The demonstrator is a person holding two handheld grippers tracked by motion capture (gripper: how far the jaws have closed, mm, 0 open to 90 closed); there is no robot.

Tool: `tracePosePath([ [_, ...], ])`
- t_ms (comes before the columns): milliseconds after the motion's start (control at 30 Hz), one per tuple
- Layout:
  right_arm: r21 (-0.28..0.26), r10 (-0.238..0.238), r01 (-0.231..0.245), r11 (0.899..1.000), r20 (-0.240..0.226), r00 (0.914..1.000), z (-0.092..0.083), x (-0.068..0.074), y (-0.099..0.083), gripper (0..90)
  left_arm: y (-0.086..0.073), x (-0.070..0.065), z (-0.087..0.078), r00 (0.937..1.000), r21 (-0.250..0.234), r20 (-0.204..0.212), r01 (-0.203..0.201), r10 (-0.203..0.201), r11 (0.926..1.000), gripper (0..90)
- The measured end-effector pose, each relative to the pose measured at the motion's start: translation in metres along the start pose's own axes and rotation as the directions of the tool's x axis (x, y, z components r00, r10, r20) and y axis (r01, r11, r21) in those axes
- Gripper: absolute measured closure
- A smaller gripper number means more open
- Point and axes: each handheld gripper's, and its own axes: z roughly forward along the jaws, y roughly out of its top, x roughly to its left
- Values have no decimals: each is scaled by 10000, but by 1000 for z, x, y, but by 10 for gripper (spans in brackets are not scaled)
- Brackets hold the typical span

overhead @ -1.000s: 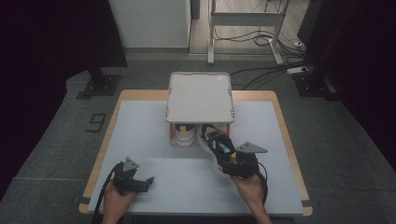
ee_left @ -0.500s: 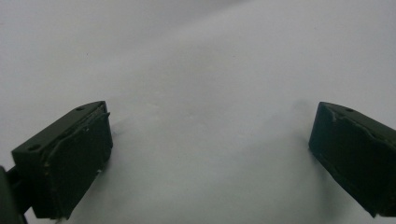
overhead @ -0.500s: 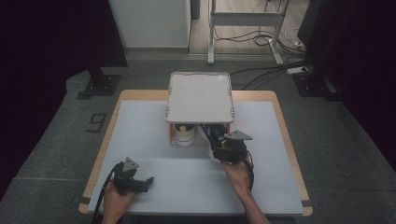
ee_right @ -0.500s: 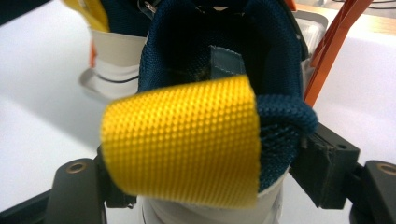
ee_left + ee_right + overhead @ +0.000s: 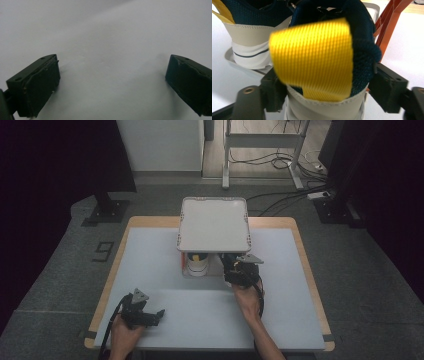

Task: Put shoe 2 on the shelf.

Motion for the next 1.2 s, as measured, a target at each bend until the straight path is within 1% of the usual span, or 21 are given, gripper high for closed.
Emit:
tracePosePath([
  [33, 37, -26, 26, 10000, -51, 10000, 0, 0, 1, 178, 0, 0, 0, 10000, -1, 1, 2, -2, 10000, 0],
  [67, 57, -106, 106, 9999, -99, 9999, 0, -1, 1, 117, 0, 0, 0, 10000, -1, -1, -1, 1, 10000, 0],
  [100, 65, -214, 214, 9997, 26, 9998, -1, -1, 1, 95, 0, 0, 0, 10000, -4, -2, 2, -2, 10000, 0],
  [167, -23, -502, 502, 9987, -75, 9987, -6, -1, 3, 93, 0, 0, 0, 10000, -4, -1, 0, 0, 10000, 0],
  [233, -130, -606, 602, 9981, -333, 9976, -14, -3, 5, 92, 0, 0, 0, 10000, -4, -1, -1, 1, 10000, 0],
  [333, -25, -700, 701, 9975, -1024, 9923, -26, -9, 5, 132, 0, 0, 0, 10000, -4, -1, -1, 1, 10000, 0],
  [367, 32, -641, 649, 9979, -1160, 9912, -29, -11, 5, 142, 0, 0, 0, 10000, -4, -2, -2, 2, 10000, 0],
  [433, 73, -461, 479, 9988, -1609, 9859, -37, -18, 1, 223, 0, 0, 0, 10000, -6, -6, 0, 0, 10000, 0],
  [467, 69, -411, 431, 9990, -1838, 9821, -41, -21, -2, 283, 0, 0, 0, 10000, -6, -2, 3, -3, 10000, 0],
  [533, 212, -452, 518, 9984, -2408, 9695, -48, -27, -9, 457, 0, 0, 0, 10000, -2, 2, -1, 1, 10000, 0],
  [567, 291, -463, 560, 9980, -2643, 9633, -50, -29, -12, 510, 0, 0, 0, 10000, -4, -1, 3, -3, 10000, 0],
  [633, 397, -512, 658, 9970, -2952, 9541, -49, -31, -15, 585, 0, 0, 0, 10000, -3, -1, 1, -1, 10000, 0],
  [700, 397, -651, 809, 9959, -3038, 9505, -47, -30, -15, 623, 0, 0, 0, 10000, -7, -2, 2, -2, 10000, 0],
  [733, 389, -675, 839, 9957, -3147, 9468, -45, -30, -14, 633, 0, 0, 0, 10000, -1, -1, -1, 1, 10000, 0],
  [767, 419, -680, 870, 9953, -3358, 9395, -43, -28, -13, 636, 0, 0, 0, 10000, -3, 0, 1, -1, 10000, 0],
  [800, 425, -738, 939, 9947, -3424, 9367, -41, -26, -12, 639, 0, 0, 0, 10000, -2, 0, 0, 0, 10000, 0],
  [933, 368, -1033, 1227, 9918, -3366, 9360, -32, -13, -8, 652, 0, 0, 0, 10000, -4, -6, -1, 1, 10000, 0],
  [1067, 330, -1037, 1189, 9924, -3004, 9482, -22, -8, -5, 659, 0, 0, 0, 10000, -3, -1, -2, 2, 10000, 0],
  [1100, 343, -1008, 1164, 9926, -3010, 9483, -21, -8, -5, 659, 0, 0, 0, 10000, -4, -2, 0, 0, 10000, 0],
  [1133, 359, -986, 1139, 9928, -2921, 9513, -18, -8, -4, 663, 0, 0, 0, 10000, -5, -3, 3, -3, 10000, 0],
  [1200, 342, -993, 1140, 9929, -2895, 9520, -14, -7, -2, 662, 0, 0, 0, 10000, -3, 0, 2, -2, 10000, 0],
])
